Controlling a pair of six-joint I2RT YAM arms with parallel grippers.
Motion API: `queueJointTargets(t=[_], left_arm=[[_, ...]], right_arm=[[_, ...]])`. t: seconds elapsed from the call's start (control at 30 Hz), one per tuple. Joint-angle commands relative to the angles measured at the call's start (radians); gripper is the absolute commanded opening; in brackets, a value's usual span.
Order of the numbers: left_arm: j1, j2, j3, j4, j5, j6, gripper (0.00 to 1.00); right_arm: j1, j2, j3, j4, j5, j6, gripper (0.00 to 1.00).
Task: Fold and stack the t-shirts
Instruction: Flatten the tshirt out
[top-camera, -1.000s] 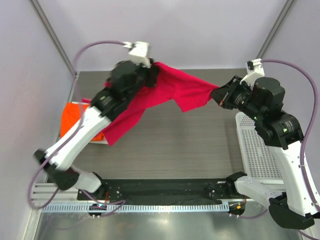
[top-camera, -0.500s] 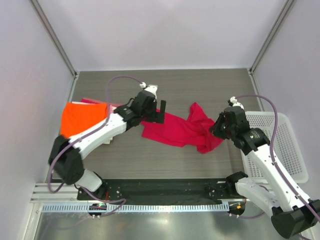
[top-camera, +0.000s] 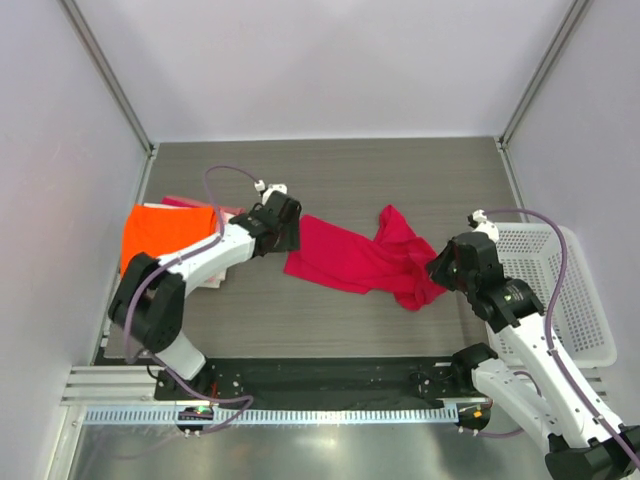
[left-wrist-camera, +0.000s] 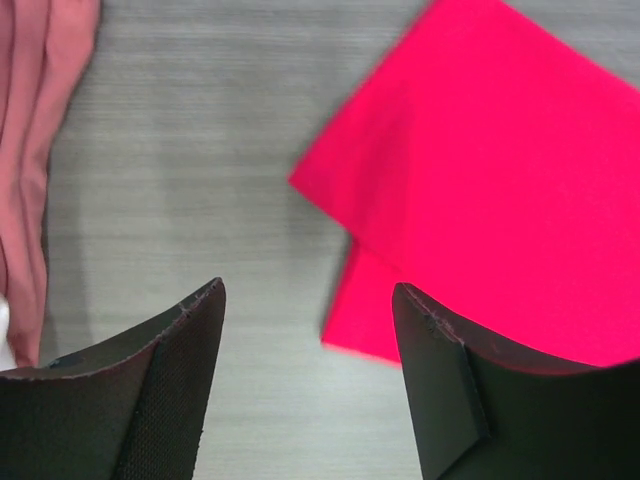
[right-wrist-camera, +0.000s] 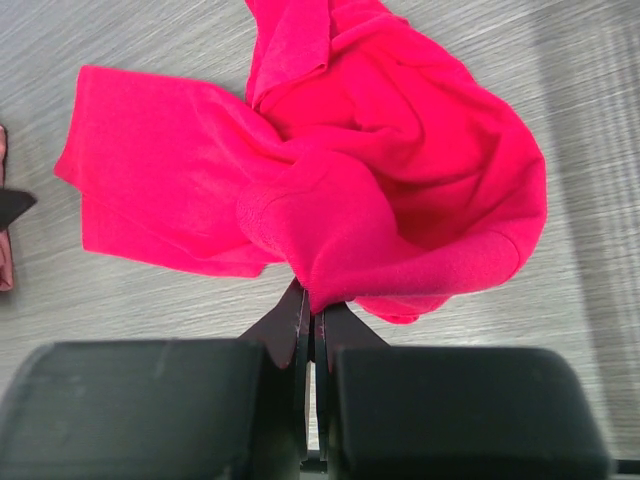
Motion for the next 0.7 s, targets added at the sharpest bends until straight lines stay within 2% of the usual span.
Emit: queueJointTargets(t=[0.0, 0.2, 0.4, 0.53, 0.67], left_arm=[[0.048, 0.072, 0.095, -0.013, 0.02, -0.012, 0.68], [0.099, 0.197, 0.13, 0.044, 0.155, -0.031, 0.64], [0.119, 0.278, 0.162, 0.058, 0.2, -0.049, 0.59], [0.128, 0.306, 0.159, 0.072, 0.231, -0.06, 0.48], [0.132, 0.327, 0.165, 0.084, 0.228, -0.075, 0.47]], right_arm=[[-0.003, -0.017, -0.014, 0.049, 0.017, 0.011, 0.01], [-0.003, -0.02, -0.032, 0.053, 0.014, 0.008, 0.01], [-0.001, -0.023, -0.037, 0.057, 0.006, 0.006, 0.01], [-0.004, -0.024, -0.037, 0.057, 0.006, 0.009, 0.01], [-0.003, -0.023, -0.038, 0.06, -0.006, 0.014, 0.01]])
